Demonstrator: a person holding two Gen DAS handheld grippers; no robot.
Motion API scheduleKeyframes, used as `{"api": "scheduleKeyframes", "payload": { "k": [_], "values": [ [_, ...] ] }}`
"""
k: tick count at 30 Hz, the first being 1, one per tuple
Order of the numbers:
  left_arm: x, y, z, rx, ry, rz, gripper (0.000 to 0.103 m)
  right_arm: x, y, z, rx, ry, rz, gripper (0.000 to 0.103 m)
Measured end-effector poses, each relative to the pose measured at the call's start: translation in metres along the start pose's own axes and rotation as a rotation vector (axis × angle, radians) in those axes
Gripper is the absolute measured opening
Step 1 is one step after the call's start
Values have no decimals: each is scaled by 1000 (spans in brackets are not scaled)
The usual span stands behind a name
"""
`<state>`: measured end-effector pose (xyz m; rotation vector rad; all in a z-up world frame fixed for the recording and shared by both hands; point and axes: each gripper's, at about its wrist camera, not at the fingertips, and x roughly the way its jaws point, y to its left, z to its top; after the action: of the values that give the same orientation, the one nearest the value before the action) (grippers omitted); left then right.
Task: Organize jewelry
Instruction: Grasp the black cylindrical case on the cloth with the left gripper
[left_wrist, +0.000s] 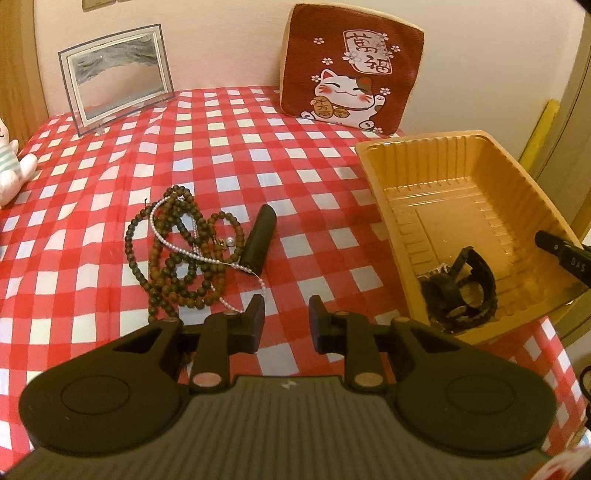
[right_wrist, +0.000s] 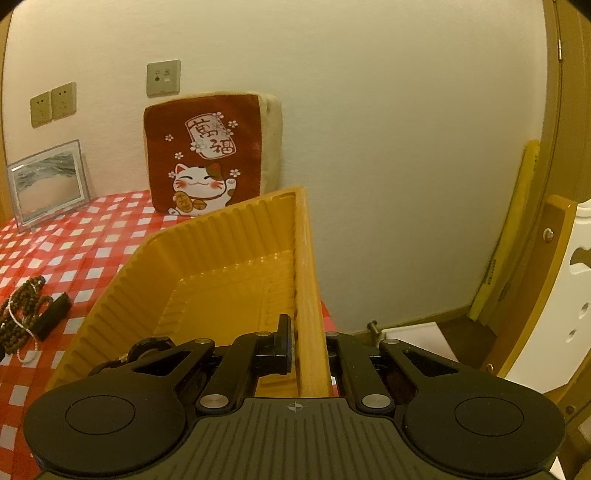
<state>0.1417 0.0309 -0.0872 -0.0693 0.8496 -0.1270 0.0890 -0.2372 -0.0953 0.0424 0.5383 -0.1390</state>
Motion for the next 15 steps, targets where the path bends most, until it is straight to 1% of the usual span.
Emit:
{"api": "scheduleKeyframes", "payload": {
  "k": [8,15],
  "values": [
    [16,4,7,47,-16,24,22,2,0,1,5,0,-7,5],
    [42,5,18,119,-34,41,23,3,0,1,9,7,-12,5]
  ]
}}
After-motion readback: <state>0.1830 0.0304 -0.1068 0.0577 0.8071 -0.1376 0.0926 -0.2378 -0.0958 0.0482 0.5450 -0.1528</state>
